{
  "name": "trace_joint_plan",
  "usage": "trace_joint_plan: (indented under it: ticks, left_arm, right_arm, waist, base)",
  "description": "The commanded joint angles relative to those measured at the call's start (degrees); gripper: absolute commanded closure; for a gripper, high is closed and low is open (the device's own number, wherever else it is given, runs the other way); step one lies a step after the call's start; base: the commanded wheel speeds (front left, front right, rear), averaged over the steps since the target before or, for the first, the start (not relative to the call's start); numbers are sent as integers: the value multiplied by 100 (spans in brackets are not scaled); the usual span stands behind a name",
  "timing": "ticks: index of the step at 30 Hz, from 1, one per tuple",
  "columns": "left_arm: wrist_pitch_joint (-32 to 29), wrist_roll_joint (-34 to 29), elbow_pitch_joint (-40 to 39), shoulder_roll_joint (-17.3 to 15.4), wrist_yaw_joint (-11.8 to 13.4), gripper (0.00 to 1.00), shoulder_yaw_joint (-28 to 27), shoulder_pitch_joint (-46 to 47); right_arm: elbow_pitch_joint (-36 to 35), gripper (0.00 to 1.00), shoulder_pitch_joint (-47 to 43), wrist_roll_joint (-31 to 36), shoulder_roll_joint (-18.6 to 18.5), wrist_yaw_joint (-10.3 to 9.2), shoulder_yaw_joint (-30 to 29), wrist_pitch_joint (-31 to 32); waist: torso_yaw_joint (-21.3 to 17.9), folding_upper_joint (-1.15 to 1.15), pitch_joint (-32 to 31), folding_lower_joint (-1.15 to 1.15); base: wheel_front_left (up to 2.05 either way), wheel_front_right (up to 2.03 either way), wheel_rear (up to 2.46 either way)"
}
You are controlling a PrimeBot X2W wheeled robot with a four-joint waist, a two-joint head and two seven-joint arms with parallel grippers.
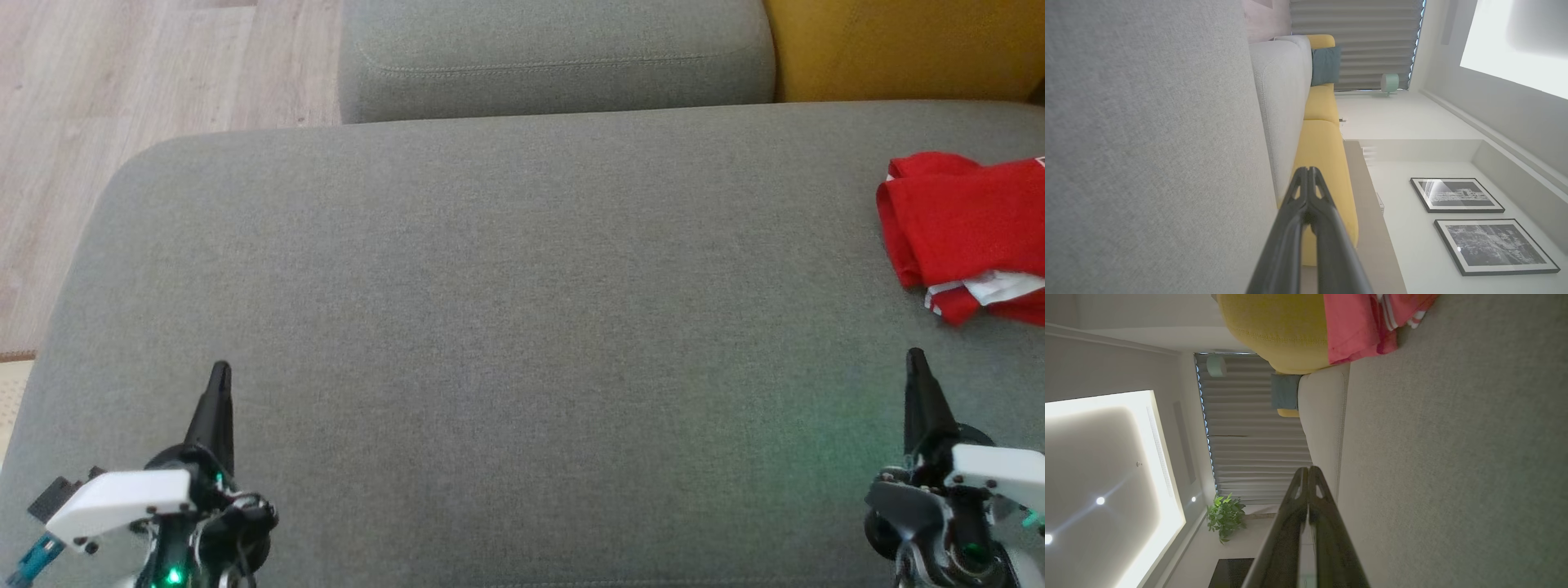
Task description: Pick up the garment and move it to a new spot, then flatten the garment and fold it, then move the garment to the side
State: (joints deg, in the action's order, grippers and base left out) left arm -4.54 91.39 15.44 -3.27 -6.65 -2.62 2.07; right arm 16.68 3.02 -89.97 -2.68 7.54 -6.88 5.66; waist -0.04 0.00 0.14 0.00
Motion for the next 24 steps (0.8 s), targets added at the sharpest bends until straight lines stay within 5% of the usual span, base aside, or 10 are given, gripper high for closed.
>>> trace_joint_plan:
  ticks: [1,24]
  left_arm:
    - [-53,143,-147,-73,-73,100,-223,387]
    - [-102,173,-144,-45,-83,100,-275,402]
  right_arm:
    - [-258,100,314,-171,-40,-5,72,50]
    - [-267,100,315,-231,-34,-5,50,71]
  waist:
    - [2,0,2,0]
    - [4,0,4,0]
  base:
    - [0,0,0]
    - [0,0,0]
